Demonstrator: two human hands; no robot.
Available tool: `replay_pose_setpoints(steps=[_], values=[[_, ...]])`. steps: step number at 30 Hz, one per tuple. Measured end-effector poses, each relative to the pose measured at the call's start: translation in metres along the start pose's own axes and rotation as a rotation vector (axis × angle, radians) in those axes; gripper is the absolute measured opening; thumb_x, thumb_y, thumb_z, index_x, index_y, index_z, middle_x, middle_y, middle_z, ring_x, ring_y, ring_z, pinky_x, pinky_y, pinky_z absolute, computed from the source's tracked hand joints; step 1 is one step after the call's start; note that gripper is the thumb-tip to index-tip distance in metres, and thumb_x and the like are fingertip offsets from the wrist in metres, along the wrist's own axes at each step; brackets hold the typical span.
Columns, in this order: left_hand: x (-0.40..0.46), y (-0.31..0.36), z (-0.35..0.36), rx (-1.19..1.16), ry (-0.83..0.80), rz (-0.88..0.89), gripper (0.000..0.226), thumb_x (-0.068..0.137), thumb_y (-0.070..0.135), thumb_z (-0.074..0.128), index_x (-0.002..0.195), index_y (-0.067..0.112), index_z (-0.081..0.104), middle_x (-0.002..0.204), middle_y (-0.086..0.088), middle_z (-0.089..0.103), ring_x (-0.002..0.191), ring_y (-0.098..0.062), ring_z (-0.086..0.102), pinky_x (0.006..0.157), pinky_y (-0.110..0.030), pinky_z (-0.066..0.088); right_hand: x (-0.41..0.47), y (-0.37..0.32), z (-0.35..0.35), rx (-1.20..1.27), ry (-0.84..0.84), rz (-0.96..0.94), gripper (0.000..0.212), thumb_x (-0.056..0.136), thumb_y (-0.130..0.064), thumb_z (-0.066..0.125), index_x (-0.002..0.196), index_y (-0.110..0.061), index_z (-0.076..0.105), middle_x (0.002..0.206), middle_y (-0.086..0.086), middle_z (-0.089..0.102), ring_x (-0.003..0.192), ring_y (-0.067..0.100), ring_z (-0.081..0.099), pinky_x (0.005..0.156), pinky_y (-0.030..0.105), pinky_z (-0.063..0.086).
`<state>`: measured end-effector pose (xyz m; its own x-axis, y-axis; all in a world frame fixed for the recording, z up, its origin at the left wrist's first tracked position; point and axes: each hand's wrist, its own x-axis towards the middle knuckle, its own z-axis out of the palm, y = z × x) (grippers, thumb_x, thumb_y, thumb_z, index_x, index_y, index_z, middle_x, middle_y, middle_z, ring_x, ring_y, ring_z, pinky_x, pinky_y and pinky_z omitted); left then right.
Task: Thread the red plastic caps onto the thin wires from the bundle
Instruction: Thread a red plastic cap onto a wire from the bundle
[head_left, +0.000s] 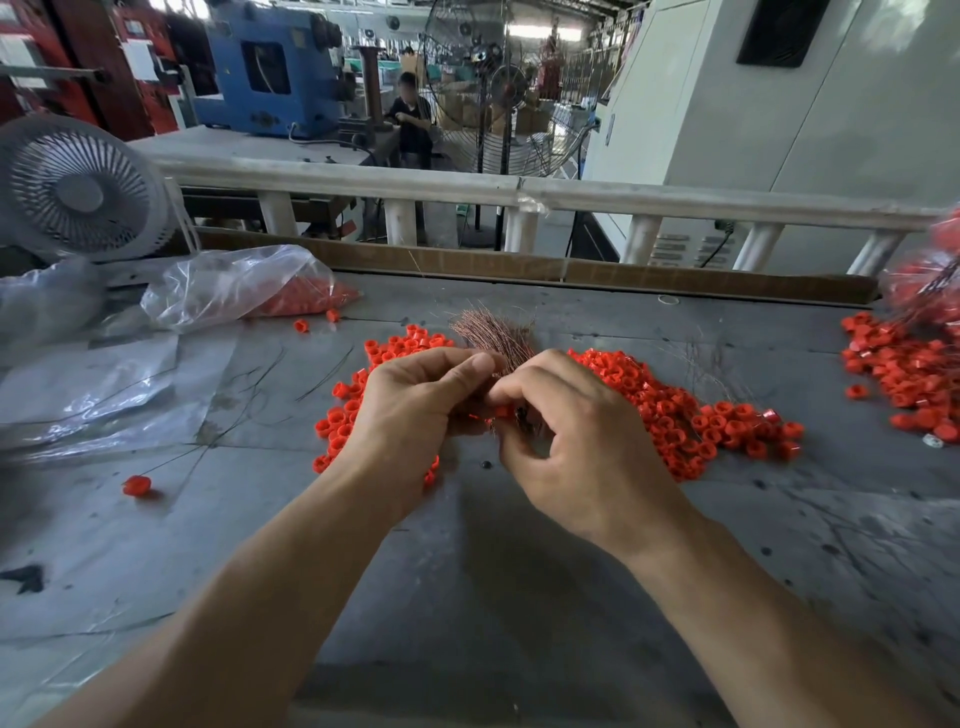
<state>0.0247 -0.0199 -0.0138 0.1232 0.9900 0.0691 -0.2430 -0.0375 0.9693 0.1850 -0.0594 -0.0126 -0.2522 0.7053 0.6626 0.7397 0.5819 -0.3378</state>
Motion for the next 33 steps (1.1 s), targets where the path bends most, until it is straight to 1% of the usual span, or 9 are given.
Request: replay_pose_setpoints(steps=[4,8,15,21,23,26,29,32,33], values=[[-0.001,0.002,0.001,0.083,0.014,0.007,0.02,0.096,0.021,0.067,0.101,0.005,0.078,0.086,-0.011,0.077,0.069,-0.014,0.067,0.061,-0.023,0.055,0.001,0.004,-0.004,-0.066,0.034,0.043,0.013,0.086,-0.014,0.072,0.098,-0.019,0.07,0.099,-0.008,0.062,0.09,0.012,0.062,0.075,0.03,0.054],[-0.002,0.004,0.002,0.162,0.036,0.015,0.024,0.1,0.025,0.062,0.103,0.006,0.077,0.087,-0.011,0.078,0.068,-0.015,0.066,0.063,-0.028,0.055,0.004,0.022,-0.014,-0.247,0.13,0.214,0.013,0.086,-0.015,0.074,0.096,-0.022,0.071,0.098,-0.007,0.063,0.088,0.013,0.06,0.071,0.025,0.048],[-0.004,0.005,0.003,0.239,0.054,0.046,0.019,0.101,0.019,0.062,0.096,0.009,0.077,0.084,-0.01,0.078,0.066,-0.015,0.066,0.067,-0.034,0.056,0.0,0.07,-0.056,-0.521,0.136,0.663,0.016,0.083,-0.012,0.07,0.096,-0.02,0.074,0.102,0.011,0.07,0.102,0.039,0.063,0.088,0.044,0.051],[-0.002,0.002,-0.001,0.333,0.091,0.086,0.02,0.1,0.02,0.063,0.088,0.017,0.079,0.081,-0.003,0.078,0.064,-0.011,0.066,0.06,-0.02,0.055,-0.007,0.097,-0.076,-0.592,0.005,0.984,0.025,0.085,-0.017,0.067,0.106,-0.026,0.076,0.118,0.012,0.073,0.114,0.038,0.063,0.097,0.043,0.047],[0.0,0.001,-0.003,0.341,0.108,0.085,0.02,0.1,0.021,0.064,0.087,0.018,0.079,0.079,-0.002,0.078,0.064,-0.01,0.067,0.062,-0.021,0.056,-0.008,0.102,-0.079,-0.592,-0.006,1.027,0.025,0.085,-0.018,0.067,0.107,-0.026,0.076,0.12,0.011,0.072,0.115,0.037,0.062,0.098,0.042,0.046],[0.003,0.0,-0.005,0.388,0.135,0.086,0.021,0.1,0.022,0.064,0.085,0.019,0.079,0.077,0.0,0.077,0.063,-0.01,0.067,0.066,-0.032,0.058,-0.009,0.107,-0.081,-0.592,-0.019,1.067,0.026,0.084,-0.018,0.068,0.107,-0.028,0.076,0.122,0.011,0.071,0.118,0.038,0.06,0.099,0.042,0.044],[0.005,-0.001,-0.007,0.474,0.183,0.118,0.023,0.099,0.024,0.065,0.08,0.02,0.078,0.073,0.002,0.076,0.059,-0.006,0.064,0.061,-0.033,0.055,-0.009,0.107,-0.083,-0.602,-0.016,1.086,0.024,0.084,-0.019,0.068,0.105,-0.029,0.076,0.121,0.011,0.07,0.119,0.039,0.057,0.099,0.043,0.042],[0.007,-0.002,-0.011,0.637,0.225,0.165,0.023,0.098,0.03,0.066,0.078,0.023,0.076,0.07,0.004,0.074,0.057,-0.007,0.06,0.056,-0.04,0.053,-0.009,0.102,-0.081,-0.618,0.001,1.01,0.018,0.085,-0.026,0.069,0.101,-0.026,0.076,0.116,0.012,0.072,0.114,0.04,0.06,0.097,0.043,0.045],[0.007,-0.003,-0.013,0.703,0.232,0.186,0.022,0.097,0.031,0.066,0.078,0.024,0.075,0.066,0.008,0.071,0.053,-0.003,0.056,0.053,-0.037,0.049,-0.008,0.099,-0.079,-0.605,0.024,0.953,0.016,0.086,-0.028,0.068,0.1,-0.024,0.076,0.112,0.013,0.073,0.111,0.04,0.061,0.096,0.044,0.048]])
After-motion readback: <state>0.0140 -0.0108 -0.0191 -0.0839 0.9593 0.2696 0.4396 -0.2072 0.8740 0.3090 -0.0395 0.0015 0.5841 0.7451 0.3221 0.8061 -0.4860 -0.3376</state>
